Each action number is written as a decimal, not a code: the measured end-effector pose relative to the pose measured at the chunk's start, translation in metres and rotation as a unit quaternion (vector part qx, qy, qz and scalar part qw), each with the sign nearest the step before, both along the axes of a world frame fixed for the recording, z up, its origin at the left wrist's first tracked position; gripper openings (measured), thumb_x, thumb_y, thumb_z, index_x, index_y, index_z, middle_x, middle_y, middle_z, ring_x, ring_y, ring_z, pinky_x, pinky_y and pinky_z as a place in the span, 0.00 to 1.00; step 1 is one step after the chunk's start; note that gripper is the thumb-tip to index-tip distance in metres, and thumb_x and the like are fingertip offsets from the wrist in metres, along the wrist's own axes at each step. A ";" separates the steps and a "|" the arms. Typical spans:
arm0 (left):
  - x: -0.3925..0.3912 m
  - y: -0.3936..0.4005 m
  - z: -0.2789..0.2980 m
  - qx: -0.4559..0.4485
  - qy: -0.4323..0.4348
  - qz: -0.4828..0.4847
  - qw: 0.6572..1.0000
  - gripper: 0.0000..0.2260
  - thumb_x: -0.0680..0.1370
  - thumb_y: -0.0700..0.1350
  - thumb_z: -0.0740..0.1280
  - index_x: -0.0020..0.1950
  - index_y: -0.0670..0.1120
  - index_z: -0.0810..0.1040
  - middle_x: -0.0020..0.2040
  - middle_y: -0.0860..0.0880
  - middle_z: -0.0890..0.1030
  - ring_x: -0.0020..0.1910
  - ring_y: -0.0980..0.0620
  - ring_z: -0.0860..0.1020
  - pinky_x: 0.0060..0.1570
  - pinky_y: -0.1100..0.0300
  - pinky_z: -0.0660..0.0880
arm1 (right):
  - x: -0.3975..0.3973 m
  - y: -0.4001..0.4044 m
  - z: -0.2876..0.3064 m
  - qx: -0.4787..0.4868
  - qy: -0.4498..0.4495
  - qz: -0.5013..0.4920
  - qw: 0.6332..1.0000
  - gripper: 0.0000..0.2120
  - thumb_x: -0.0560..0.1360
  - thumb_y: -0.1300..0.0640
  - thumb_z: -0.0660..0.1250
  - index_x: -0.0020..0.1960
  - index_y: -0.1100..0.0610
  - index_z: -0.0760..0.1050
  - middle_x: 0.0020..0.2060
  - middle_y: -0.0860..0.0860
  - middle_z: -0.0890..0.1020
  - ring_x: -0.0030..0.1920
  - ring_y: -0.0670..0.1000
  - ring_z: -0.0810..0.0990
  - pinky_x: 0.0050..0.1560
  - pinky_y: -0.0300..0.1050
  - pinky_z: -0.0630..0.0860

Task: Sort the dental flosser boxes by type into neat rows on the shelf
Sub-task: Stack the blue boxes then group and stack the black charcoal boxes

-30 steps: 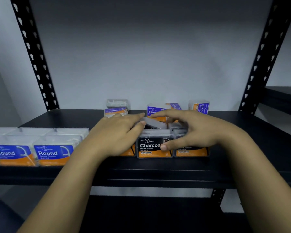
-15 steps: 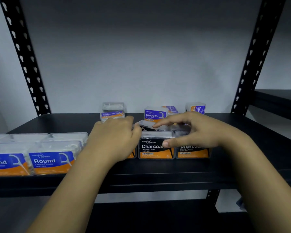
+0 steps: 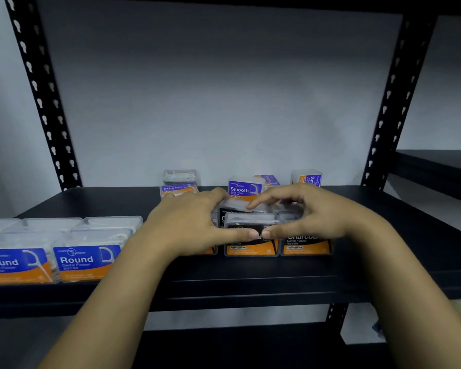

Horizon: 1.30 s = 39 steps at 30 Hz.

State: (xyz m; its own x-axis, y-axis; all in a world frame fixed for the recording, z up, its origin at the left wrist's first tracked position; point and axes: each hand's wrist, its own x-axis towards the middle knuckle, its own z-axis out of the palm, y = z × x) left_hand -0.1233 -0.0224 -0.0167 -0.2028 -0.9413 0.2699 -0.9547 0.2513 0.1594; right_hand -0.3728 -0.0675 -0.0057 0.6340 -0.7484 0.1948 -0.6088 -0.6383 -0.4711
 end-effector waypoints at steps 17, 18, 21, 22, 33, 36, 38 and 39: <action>0.005 0.004 -0.006 -0.025 0.001 -0.019 1.000 0.34 0.64 0.82 0.50 0.54 0.58 0.71 0.48 0.59 0.80 0.48 0.54 0.78 0.50 0.50 0.78 | 0.013 0.011 -0.005 -0.087 0.062 -0.025 0.994 0.32 0.67 0.25 0.68 0.64 0.42 0.79 0.51 0.39 0.85 0.51 0.38 0.83 0.54 0.45 0.82; 0.006 0.006 -0.007 -0.032 0.005 -0.024 0.999 0.32 0.68 0.80 0.46 0.53 0.58 0.71 0.47 0.58 0.80 0.48 0.53 0.78 0.50 0.51 0.77 | 0.013 0.013 -0.005 -0.090 0.065 -0.024 0.994 0.31 0.67 0.24 0.68 0.63 0.42 0.79 0.50 0.40 0.85 0.49 0.39 0.83 0.52 0.46 0.82; 0.007 0.012 -0.007 -0.052 0.006 -0.021 0.998 0.27 0.75 0.72 0.41 0.49 0.56 0.70 0.45 0.56 0.79 0.46 0.51 0.76 0.48 0.52 0.72 | 0.015 0.017 -0.005 -0.091 0.070 -0.022 0.993 0.30 0.68 0.23 0.66 0.61 0.42 0.79 0.49 0.40 0.85 0.48 0.39 0.83 0.50 0.46 0.82; 0.007 0.014 -0.007 -0.061 -0.001 -0.016 0.998 0.25 0.77 0.70 0.41 0.48 0.55 0.70 0.45 0.56 0.79 0.45 0.51 0.75 0.47 0.52 0.71 | 0.016 0.018 -0.005 -0.092 0.073 -0.018 0.993 0.30 0.69 0.23 0.66 0.61 0.42 0.79 0.48 0.40 0.85 0.48 0.39 0.83 0.50 0.46 0.82; 0.003 0.025 -0.003 -0.045 -0.016 0.015 0.999 0.21 0.82 0.65 0.47 0.54 0.56 0.74 0.50 0.55 0.81 0.43 0.51 0.72 0.46 0.54 0.69 | 0.004 0.028 -0.005 -0.111 0.026 -0.054 0.992 0.39 0.64 0.20 0.65 0.70 0.37 0.74 0.57 0.34 0.80 0.59 0.38 0.79 0.62 0.44 0.78; -0.002 0.025 -0.006 -0.066 -0.015 0.029 0.997 0.22 0.82 0.65 0.47 0.53 0.54 0.75 0.49 0.54 0.82 0.41 0.50 0.71 0.47 0.54 0.70 | -0.012 0.037 -0.018 -0.108 -0.025 -0.088 0.990 0.40 0.63 0.20 0.66 0.69 0.37 0.74 0.61 0.33 0.79 0.63 0.36 0.77 0.66 0.44 0.75; -0.005 0.026 -0.007 -0.076 -0.018 0.034 0.996 0.22 0.82 0.64 0.47 0.52 0.54 0.75 0.50 0.54 0.82 0.41 0.49 0.70 0.48 0.53 0.71 | -0.014 0.040 -0.032 -0.113 -0.053 -0.092 0.988 0.40 0.62 0.20 0.68 0.69 0.38 0.75 0.60 0.34 0.79 0.62 0.35 0.77 0.67 0.43 0.75; -0.006 0.026 -0.008 -0.079 -0.020 0.036 0.996 0.22 0.82 0.64 0.46 0.52 0.54 0.75 0.50 0.53 0.82 0.41 0.49 0.70 0.49 0.53 0.72 | -0.014 0.041 -0.037 -0.125 -0.062 -0.097 0.985 0.40 0.62 0.20 0.68 0.69 0.38 0.76 0.59 0.35 0.80 0.62 0.36 0.77 0.67 0.43 0.75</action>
State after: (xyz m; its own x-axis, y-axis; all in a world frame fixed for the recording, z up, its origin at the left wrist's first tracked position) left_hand -0.1296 0.0041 -0.0243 -0.1500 -0.9001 0.4090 -0.9758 0.2012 0.0851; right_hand -0.3869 -0.0268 -0.0431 0.4436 -0.7715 0.4561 -0.6780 -0.6217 -0.3922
